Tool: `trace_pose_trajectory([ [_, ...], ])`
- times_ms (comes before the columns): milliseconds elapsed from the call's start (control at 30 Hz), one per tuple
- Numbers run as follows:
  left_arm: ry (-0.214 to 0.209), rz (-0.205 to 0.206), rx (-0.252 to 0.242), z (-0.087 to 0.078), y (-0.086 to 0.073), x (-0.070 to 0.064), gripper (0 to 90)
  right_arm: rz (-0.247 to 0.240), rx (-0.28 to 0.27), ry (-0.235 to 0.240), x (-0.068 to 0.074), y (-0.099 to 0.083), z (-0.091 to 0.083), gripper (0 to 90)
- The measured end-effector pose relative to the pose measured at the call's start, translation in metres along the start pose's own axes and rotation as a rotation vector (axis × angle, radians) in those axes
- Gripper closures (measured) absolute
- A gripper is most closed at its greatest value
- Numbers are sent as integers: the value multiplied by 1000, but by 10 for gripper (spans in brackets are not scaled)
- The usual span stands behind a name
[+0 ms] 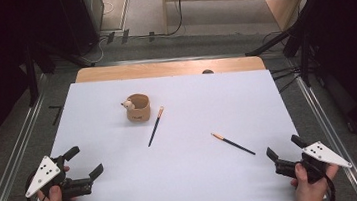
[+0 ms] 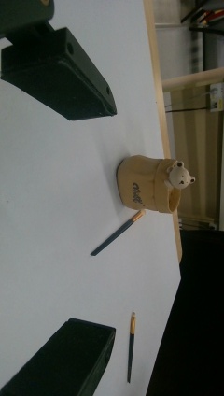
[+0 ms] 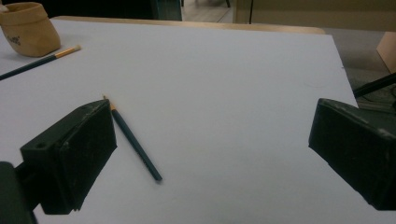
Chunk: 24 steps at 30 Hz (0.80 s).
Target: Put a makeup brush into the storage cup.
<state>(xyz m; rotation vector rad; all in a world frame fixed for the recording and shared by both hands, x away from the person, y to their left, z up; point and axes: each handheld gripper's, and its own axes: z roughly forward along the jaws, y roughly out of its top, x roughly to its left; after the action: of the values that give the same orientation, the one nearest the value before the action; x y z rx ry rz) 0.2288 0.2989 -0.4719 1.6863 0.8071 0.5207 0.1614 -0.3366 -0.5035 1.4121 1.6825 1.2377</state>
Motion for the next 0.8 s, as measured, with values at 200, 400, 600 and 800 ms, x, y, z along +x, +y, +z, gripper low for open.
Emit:
trace_pose_trajectory([
  [200,4,-2,1,-1,-1,0,0,-12,10,17,4,1,3,17],
  [400,12,-15,-3,-2,-2,2,0,-51,23,25,11,13,4,17],
  [600,13,-16,-5,-2,-2,1,0,-50,41,42,12,27,9,23],
  [800,14,-16,-6,-3,-2,1,0,-60,74,53,12,38,15,31],
])
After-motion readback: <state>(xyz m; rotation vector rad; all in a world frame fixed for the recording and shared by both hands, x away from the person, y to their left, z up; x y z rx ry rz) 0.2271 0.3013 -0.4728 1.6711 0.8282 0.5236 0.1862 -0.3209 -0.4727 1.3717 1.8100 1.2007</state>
